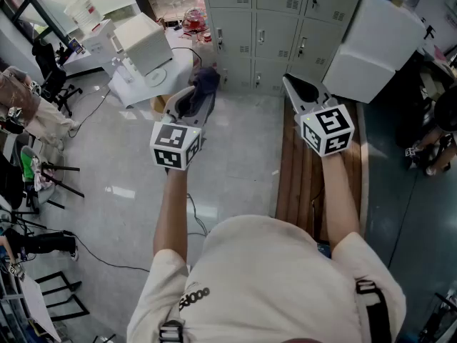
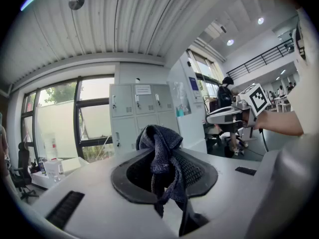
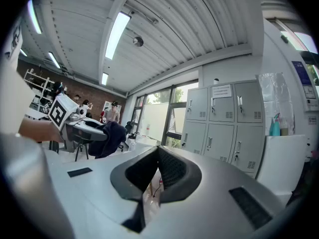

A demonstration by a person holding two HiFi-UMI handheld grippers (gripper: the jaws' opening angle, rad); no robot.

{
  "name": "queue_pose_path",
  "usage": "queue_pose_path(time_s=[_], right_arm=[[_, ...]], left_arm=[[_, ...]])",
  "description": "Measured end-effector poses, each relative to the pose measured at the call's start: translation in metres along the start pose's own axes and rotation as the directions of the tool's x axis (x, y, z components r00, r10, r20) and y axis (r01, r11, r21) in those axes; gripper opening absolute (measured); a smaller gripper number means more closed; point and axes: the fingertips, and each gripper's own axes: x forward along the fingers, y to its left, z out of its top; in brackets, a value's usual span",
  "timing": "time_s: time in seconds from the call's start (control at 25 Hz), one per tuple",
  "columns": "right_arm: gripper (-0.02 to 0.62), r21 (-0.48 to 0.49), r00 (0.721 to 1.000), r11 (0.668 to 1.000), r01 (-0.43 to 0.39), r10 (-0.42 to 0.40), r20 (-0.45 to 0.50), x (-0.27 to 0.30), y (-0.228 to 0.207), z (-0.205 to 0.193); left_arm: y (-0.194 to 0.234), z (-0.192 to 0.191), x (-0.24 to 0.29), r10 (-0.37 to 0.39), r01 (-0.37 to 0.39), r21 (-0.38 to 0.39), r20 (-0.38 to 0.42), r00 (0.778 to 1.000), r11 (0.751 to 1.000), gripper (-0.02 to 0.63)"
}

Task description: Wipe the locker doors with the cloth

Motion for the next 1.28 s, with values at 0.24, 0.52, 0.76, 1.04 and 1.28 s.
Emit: queue_pose_path(time_s=[0.24,0.52,0.76,1.04,1.28], right_arm=[[0.009,0.0,1.0,1.0,0.009,-0.009,0.0,0.001,-0.01,-0.007],[0.009,0.014,0.999,1.0,0.023,-0.023,0.027,-0.001,-0.04,-0.014],[0.009,0.012,0.999,0.999,0.03,-0.03,0.02,-0.001,-0.079,-0.031],[0.009,0.059,1.0,0.998,-0.009,0.008,0.02,0.007,-0.113,-0.052],[0.009,0.069,1.0,0.997,-0.015,0.015,0.009,0.038,-0.132,-0.065]], left_arm=[[-0.005,-0.003,0.011,-0.006,0.006,0.0,-0.004,1.0,1.0,0.107],[-0.014,-0.004,0.032,0.015,-0.015,-0.011,-0.017,1.0,1.0,0.107],[-0.028,-0.009,0.053,0.061,-0.062,-0.024,-0.045,0.997,0.998,0.107],[-0.038,-0.01,0.083,0.087,-0.089,-0.025,-0.06,0.994,0.996,0.107],[-0.013,-0.018,0.118,0.086,-0.089,-0.039,-0.06,0.994,0.995,0.108]])
